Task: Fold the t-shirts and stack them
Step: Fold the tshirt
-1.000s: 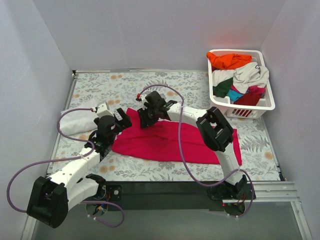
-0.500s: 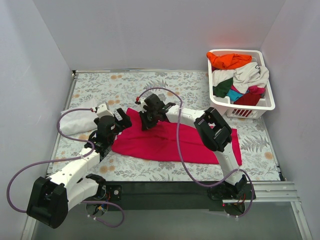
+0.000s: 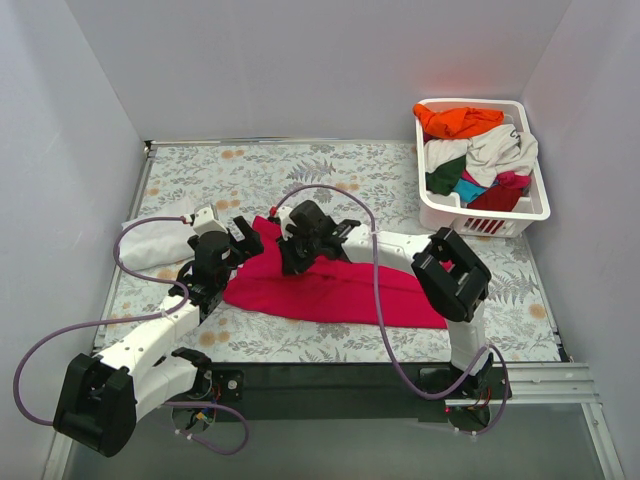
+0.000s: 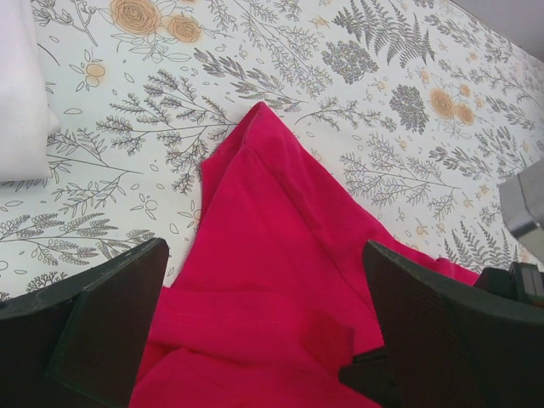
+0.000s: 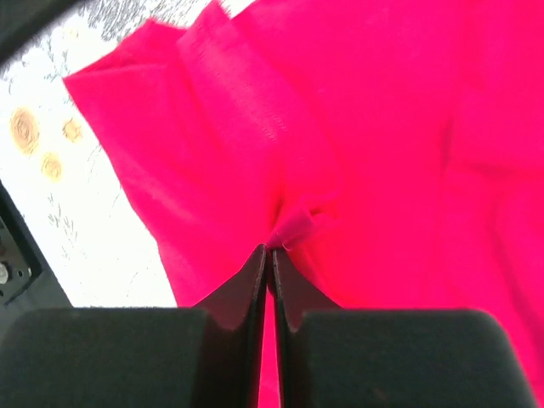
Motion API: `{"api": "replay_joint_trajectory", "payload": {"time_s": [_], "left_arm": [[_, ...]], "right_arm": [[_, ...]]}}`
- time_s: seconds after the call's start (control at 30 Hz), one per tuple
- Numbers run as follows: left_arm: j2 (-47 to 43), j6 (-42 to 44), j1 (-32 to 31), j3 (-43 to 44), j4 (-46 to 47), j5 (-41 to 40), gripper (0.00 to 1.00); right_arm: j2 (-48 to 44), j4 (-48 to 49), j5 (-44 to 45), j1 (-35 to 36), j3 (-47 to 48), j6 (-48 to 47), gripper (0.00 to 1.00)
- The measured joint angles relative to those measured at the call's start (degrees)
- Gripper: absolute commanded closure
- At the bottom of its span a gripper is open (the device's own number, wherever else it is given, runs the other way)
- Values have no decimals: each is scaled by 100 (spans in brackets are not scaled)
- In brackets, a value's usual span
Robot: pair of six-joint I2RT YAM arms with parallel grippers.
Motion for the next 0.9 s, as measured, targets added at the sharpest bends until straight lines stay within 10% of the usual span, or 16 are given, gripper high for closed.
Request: {"api": "replay_joint_trajectory", "payload": {"time_s": [0.43,0.9], "left_arm": [[39,0,0,-2,2,2,10],[164,0,0,-2,2,7,10]], "right_arm": [[-92,107,4,387,-645,-42,98],[-1172,153,133,511,-1276,-46,59]]}}
